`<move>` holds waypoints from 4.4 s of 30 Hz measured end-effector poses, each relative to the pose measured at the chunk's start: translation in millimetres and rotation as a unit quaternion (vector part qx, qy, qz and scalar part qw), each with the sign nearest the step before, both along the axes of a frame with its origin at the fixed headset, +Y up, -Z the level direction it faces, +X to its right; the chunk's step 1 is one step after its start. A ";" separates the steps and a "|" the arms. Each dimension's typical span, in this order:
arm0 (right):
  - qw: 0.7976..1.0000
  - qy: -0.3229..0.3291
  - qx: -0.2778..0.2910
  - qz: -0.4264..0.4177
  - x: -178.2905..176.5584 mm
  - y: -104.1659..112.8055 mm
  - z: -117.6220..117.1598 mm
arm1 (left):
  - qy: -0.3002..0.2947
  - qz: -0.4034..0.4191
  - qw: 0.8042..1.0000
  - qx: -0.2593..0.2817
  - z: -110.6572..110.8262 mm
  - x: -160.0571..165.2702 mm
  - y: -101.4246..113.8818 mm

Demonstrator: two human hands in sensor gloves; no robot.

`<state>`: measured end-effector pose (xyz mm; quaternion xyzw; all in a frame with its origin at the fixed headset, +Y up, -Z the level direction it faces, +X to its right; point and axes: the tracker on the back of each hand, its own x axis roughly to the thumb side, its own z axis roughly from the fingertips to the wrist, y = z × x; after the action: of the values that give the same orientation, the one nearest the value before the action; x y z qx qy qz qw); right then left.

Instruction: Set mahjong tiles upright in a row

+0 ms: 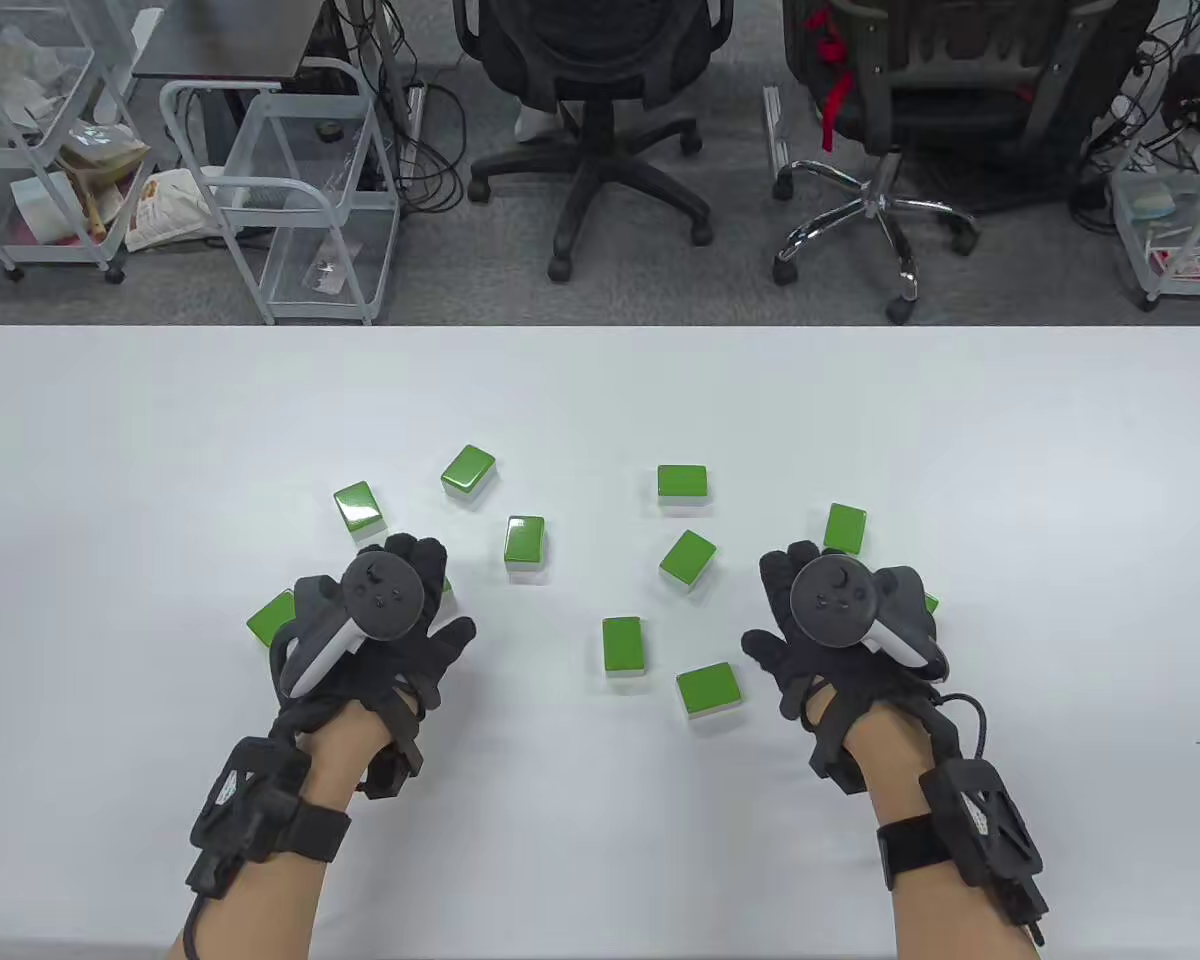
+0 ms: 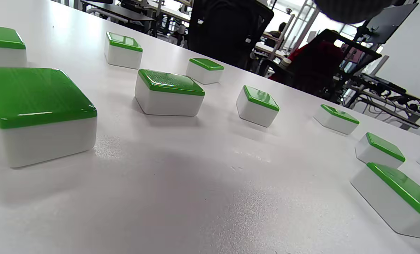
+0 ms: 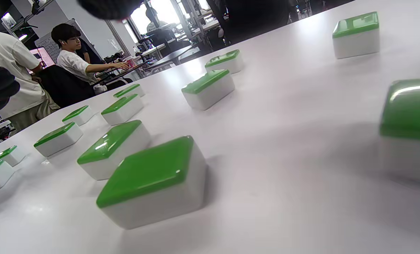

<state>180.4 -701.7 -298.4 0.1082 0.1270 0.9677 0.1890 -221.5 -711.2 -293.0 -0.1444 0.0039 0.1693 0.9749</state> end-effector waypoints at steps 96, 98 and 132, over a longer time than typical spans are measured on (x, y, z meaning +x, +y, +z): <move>0.868 0.241 0.060 0.431 4.0 -42.3 21.3 | -0.013 -0.005 1.000 -0.027 -1.1 -2.5 -3.2; 0.890 0.219 0.041 0.399 8.5 -41.6 18.8 | -0.011 -0.003 1.000 -0.025 -1.5 -3.6 -2.7; 0.956 0.176 -0.230 -0.048 -33.7 -45.3 10.6 | -0.008 -0.007 0.999 -0.036 -3.7 -5.2 -7.2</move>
<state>146.7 -747.1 -287.8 0.2368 0.3719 0.8678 0.2294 -226.7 -718.4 -296.7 -0.1807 0.0028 0.1608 0.9703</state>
